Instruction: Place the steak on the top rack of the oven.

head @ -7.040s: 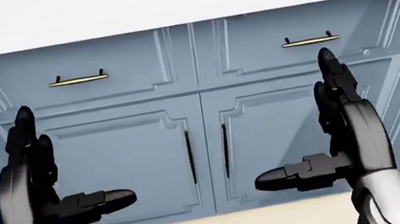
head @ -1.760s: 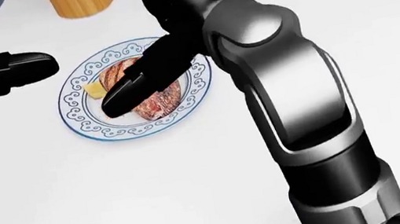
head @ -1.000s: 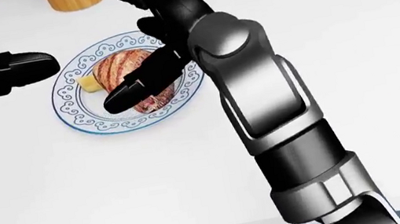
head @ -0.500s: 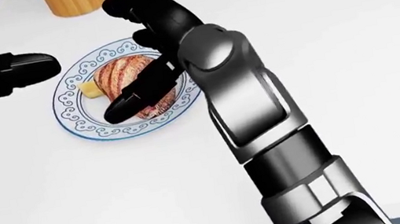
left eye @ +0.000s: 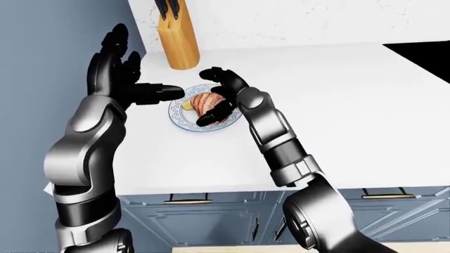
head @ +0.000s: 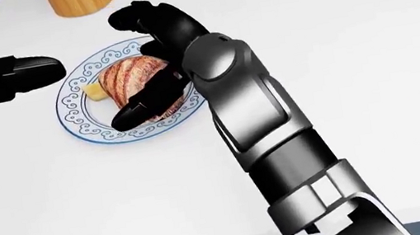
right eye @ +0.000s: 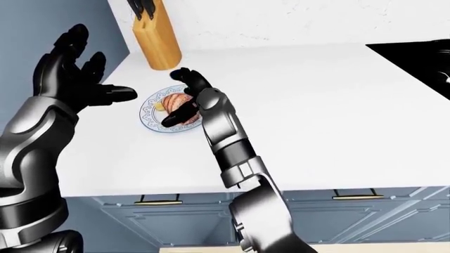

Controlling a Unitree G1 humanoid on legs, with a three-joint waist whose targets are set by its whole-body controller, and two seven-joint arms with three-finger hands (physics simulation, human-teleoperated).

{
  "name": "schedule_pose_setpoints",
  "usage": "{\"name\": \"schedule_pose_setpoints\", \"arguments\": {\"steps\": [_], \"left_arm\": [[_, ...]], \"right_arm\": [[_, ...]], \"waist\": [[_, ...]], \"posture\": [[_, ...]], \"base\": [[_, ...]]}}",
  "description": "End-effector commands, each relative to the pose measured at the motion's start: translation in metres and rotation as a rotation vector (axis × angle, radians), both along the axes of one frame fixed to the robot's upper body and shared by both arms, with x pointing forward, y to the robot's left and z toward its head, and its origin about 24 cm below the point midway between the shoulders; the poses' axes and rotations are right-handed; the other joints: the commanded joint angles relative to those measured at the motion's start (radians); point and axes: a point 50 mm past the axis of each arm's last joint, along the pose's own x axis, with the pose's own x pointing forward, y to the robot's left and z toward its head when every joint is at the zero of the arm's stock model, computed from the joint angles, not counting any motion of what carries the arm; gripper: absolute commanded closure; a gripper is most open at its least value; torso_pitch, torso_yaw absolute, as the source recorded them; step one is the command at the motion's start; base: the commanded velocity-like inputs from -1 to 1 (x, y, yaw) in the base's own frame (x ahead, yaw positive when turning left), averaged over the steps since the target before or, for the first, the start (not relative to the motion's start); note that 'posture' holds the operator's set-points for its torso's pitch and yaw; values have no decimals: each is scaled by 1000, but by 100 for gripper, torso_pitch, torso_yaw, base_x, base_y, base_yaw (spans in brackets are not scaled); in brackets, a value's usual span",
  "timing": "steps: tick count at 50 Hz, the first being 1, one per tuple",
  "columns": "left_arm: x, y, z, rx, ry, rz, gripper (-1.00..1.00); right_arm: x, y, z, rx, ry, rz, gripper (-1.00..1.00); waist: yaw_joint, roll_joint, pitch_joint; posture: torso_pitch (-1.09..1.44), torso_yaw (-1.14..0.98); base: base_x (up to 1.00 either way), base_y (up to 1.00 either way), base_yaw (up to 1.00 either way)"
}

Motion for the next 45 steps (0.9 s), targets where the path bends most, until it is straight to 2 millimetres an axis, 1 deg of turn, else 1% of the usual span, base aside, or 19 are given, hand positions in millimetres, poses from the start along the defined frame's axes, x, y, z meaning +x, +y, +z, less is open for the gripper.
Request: {"name": "schedule_pose_setpoints", "arguments": {"steps": [1, 12, 25, 28, 40, 42, 45], "left_arm": [[-6, 0, 19, 8, -94, 4, -100], [-6, 0, 19, 7, -96, 4, -100], [-6, 0, 21, 4, -96, 3, -100], [-6, -1, 20, 5, -96, 2, -100], [-7, 0, 21, 4, -95, 3, -100], [-7, 0, 21, 3, -96, 3, -100], [-7, 0, 21, 3, -97, 3, -100]], "right_arm": [[-1, 4, 26, 19, -108, 12, -61], [1, 6, 24, -4, -118, 11, -59], [1, 10, 22, -34, -128, 15, -51], [1, 10, 22, -39, -128, 15, -40], [1, 14, 21, -53, -139, 16, -35], [0, 14, 20, -60, -143, 15, -25], [0, 15, 21, -59, -146, 14, -24]], "waist": [[-1, 6, -30], [0, 6, -30], [1, 6, -31], [0, 6, -32], [-1, 7, -32], [-1, 7, -32], [-1, 7, -32]], "posture": [[0, 0], [0, 0], [0, 0], [0, 0], [0, 0], [0, 0], [0, 0]], "base": [[0, 0, 0], [0, 0, 0], [0, 0, 0], [0, 0, 0], [0, 0, 0], [0, 0, 0], [0, 0, 0]]}}
